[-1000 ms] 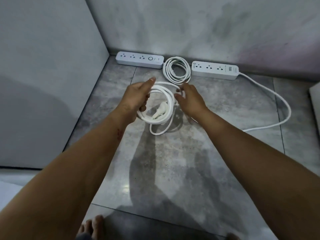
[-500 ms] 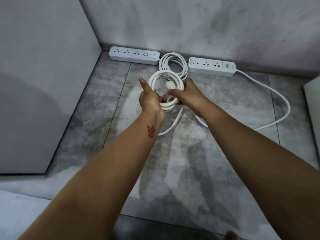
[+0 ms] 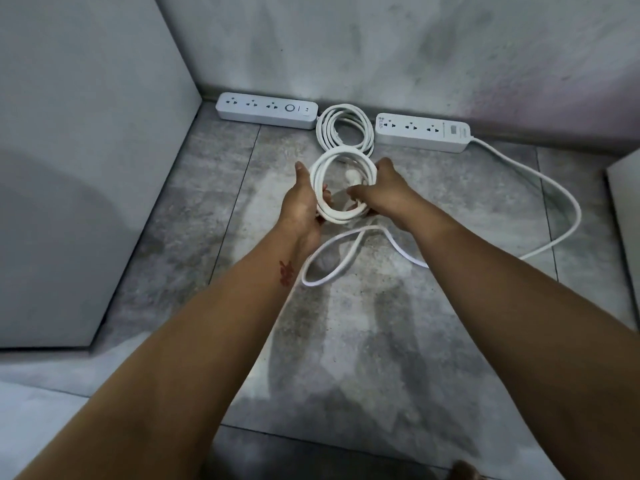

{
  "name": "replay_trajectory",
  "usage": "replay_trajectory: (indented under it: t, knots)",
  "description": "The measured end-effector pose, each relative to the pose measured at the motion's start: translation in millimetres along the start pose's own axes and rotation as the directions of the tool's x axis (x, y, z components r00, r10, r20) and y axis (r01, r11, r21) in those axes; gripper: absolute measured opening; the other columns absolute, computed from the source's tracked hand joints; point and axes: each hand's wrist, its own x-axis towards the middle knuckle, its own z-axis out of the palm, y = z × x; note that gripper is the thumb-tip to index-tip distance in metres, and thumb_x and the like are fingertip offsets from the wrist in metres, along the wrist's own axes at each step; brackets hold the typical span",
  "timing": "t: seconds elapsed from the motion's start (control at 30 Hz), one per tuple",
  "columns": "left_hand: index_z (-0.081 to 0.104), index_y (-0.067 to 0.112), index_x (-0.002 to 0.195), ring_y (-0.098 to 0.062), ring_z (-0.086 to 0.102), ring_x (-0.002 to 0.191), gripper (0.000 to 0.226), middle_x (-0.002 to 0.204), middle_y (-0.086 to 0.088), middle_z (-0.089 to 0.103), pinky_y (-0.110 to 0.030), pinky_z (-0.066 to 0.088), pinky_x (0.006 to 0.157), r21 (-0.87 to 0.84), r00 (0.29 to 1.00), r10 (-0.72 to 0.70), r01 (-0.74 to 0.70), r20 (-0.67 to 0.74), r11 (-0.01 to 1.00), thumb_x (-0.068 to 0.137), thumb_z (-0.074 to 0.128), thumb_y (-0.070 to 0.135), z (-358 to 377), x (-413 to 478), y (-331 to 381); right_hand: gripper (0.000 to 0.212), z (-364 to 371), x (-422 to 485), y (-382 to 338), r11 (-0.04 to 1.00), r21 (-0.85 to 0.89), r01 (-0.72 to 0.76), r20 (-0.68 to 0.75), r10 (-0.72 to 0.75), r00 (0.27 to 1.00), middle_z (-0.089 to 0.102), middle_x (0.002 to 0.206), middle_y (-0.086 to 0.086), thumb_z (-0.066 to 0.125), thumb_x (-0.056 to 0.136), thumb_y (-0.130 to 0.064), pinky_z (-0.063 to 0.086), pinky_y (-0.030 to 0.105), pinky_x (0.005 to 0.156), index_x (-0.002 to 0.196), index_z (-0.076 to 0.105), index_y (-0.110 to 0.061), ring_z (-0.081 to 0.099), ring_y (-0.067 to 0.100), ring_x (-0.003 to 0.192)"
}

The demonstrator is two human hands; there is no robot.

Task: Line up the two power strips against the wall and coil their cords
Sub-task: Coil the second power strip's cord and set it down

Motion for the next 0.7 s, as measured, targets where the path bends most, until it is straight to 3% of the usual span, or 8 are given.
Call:
replay_trajectory:
  t: [0.1,0.23,0.3,0.37,0.47,0.53,0.63,0.7]
  knots:
    - [0.063,0.013,0.079,-0.015,0.061,0.057,0.064,0.066,-0.002,0.064,-0.026,0.048,0.057,0.069,1.000,-0.010,0.009,0.002,0.998,0.101,0.023,0.058,-7.2,3.4,2.0,0.047,-0.4,-1.0,-0.8,0.999,0.034,-0.012,0.002,0.012,1.000,0.056,0.100,0.009,0.063,0.092,-0.016,0.052,0.036,0.069,0.124,0.031,-0.006,0.061,0.025,0.090]
    - [0.061,0.011,0.081,-0.018,0.058,0.064,0.039,0.078,-0.008,0.063,-0.019,0.047,0.046,0.321,0.998,-0.042,0.055,-0.049,0.945,0.104,0.036,0.030,-29.2,15.1,-11.3,0.036,-0.9,-2.7,-7.6,0.992,0.126,-0.019,0.003,0.018,1.000,0.059,0.093,0.013,0.056,0.096,-0.012,0.051,0.034,0.060,0.116,0.025,-0.010,0.062,0.021,0.069]
    - [0.067,0.012,0.090,-0.023,0.065,0.082,0.021,0.097,-0.011,0.069,-0.028,0.058,0.068,0.699,1.000,-0.010,-0.013,0.028,0.715,0.091,0.052,0.026,-39.3,24.7,-23.1,0.038,0.4,-5.5,-10.5,0.992,0.126,-0.010,0.021,0.007,1.000,0.058,0.093,0.015,0.054,0.097,-0.011,0.050,0.031,0.055,0.120,0.025,-0.007,0.060,0.018,0.063]
    - [0.066,0.021,0.109,-0.028,0.057,0.113,0.030,0.121,-0.006,0.063,-0.039,0.047,0.100,0.936,0.997,-0.025,-0.057,0.070,0.347,0.085,0.063,0.039,-42.5,28.0,-30.9,0.037,0.8,-6.9,-10.8,0.992,0.127,-0.003,0.029,0.000,1.000,0.057,0.093,0.014,0.054,0.097,-0.011,0.050,0.029,0.054,0.121,0.025,-0.007,0.058,0.016,0.063]
    - [0.057,0.026,0.124,-0.032,0.037,0.128,0.042,0.131,-0.008,0.047,-0.039,0.034,0.102,0.996,0.998,0.004,-0.066,0.066,-0.055,0.087,0.063,0.044,-38.4,18.8,-31.2,0.041,0.0,-10.4,-12.9,0.989,0.146,-0.015,0.026,0.011,1.000,0.056,0.089,0.011,0.053,0.098,-0.010,0.049,0.020,0.043,0.127,0.025,-0.003,0.058,0.014,0.061]
    - [0.058,0.022,0.123,-0.034,0.035,0.128,0.035,0.131,-0.011,0.046,-0.040,0.033,0.101,0.978,0.994,0.068,-0.070,0.085,-0.195,0.090,0.059,0.036,-38.0,20.1,-33.5,0.043,-1.6,-11.9,-13.7,0.988,0.156,-0.014,0.023,0.011,1.000,0.056,0.093,0.015,0.053,0.098,-0.008,0.047,0.018,0.039,0.130,0.024,0.000,0.057,0.014,0.059]
    - [0.057,0.017,0.120,-0.033,0.044,0.121,0.031,0.123,-0.011,0.053,-0.040,0.038,0.093,0.995,0.987,0.130,-0.082,0.089,-0.064,0.094,0.052,0.032,-43.4,25.1,-34.5,0.046,-4.9,-11.9,-11.6,0.995,0.102,-0.004,0.048,-0.001,0.999,0.057,0.098,0.017,0.053,0.098,-0.011,0.052,0.025,0.048,0.132,0.023,-0.001,0.059,0.015,0.062]
    - [0.062,0.008,0.113,-0.031,0.058,0.102,0.028,0.109,-0.013,0.062,-0.036,0.043,0.079,0.914,0.994,0.096,-0.087,0.053,0.396,0.094,0.056,0.028,-45.8,31.2,-30.3,0.050,-6.8,-11.6,-9.4,1.000,0.016,0.017,0.088,-0.018,0.996,0.057,0.101,0.016,0.054,0.098,-0.014,0.054,0.032,0.057,0.134,0.021,-0.002,0.061,0.018,0.066]
